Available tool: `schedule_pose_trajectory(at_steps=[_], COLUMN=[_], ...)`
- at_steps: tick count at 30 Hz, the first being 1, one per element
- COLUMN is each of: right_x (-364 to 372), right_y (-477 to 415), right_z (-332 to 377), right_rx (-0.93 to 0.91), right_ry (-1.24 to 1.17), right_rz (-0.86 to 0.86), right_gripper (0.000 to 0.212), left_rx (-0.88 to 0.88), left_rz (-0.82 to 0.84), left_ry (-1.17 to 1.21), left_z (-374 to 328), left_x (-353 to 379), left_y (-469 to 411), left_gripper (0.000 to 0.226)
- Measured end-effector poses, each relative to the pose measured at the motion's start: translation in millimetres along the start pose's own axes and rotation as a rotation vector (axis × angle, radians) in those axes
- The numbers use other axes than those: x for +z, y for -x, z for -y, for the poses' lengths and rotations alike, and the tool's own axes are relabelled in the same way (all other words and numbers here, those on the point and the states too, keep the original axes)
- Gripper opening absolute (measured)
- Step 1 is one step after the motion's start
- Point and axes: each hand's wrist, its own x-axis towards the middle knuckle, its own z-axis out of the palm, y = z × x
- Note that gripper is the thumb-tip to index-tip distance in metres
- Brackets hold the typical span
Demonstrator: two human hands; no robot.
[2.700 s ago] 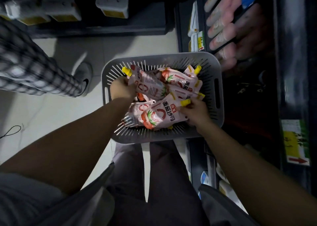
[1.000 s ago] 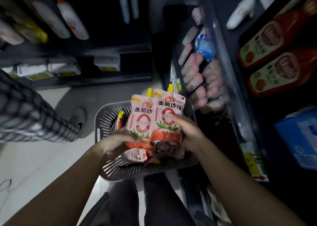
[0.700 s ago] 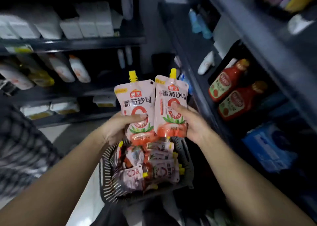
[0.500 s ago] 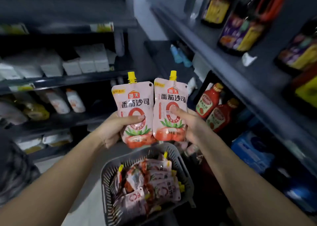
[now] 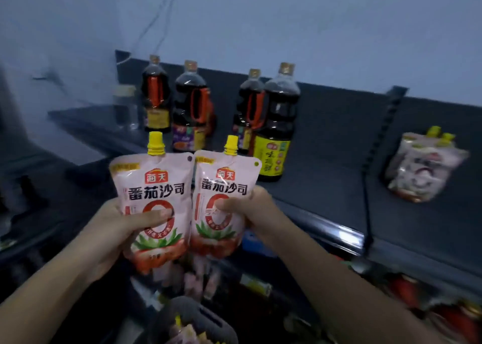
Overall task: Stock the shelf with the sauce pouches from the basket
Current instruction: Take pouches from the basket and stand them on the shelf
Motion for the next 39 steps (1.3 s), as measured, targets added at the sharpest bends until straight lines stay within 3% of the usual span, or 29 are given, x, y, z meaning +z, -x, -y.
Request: schedule_pose_trajectory(at_steps=[8,11,14,18,22,27,30,34,39], right_x=[-115,-191,-209,-237,-310,-370,-395,-412,-422], right_y=[101,125,138,154,157,139,121,106,100], right_z=[64,88,90,84,93,92,89,82,70], right_rx=[-0.124,-0.158,-0.153,-0.152,-0.13,-0.125,-0.119,-0.11,-0.123], right_ry=[0.147,0.146,0.122,0.094,0.121,0.186,0.28,0.365,0.333], right_rz=[-0.426,-0.507,-0.569,-0.651,-0.659,-0.656,-0.659,-0.602,-0.527], right_gripper=[0.024,0.024,0.025,0.027,0.025,0.02,0.009,0.024,0.02], left_rx=[0.025,0.014,-0.007,-0.012,-0.038,-0.1,-0.155,-0.181,-0.162], left_rz=[0.29,0.379,0.446,0.515,0.551,0.574,0.618,0.667,0.725], left_ry=[0.028,0.046,0.033,0.05,0.064,0.04,0.003,-0.033,-0.057], left_z=[-8,-7,-5,4,16,32,46,59,67], left_x=[151,230,249,276,346,414,445,469,478], left_y=[-42,-59,-59,-64,-92,-120,-134,-144,-157], left_gripper=[0.101,0.095,0.077,0.078,0.068,0.028,0.028,0.031,0.03])
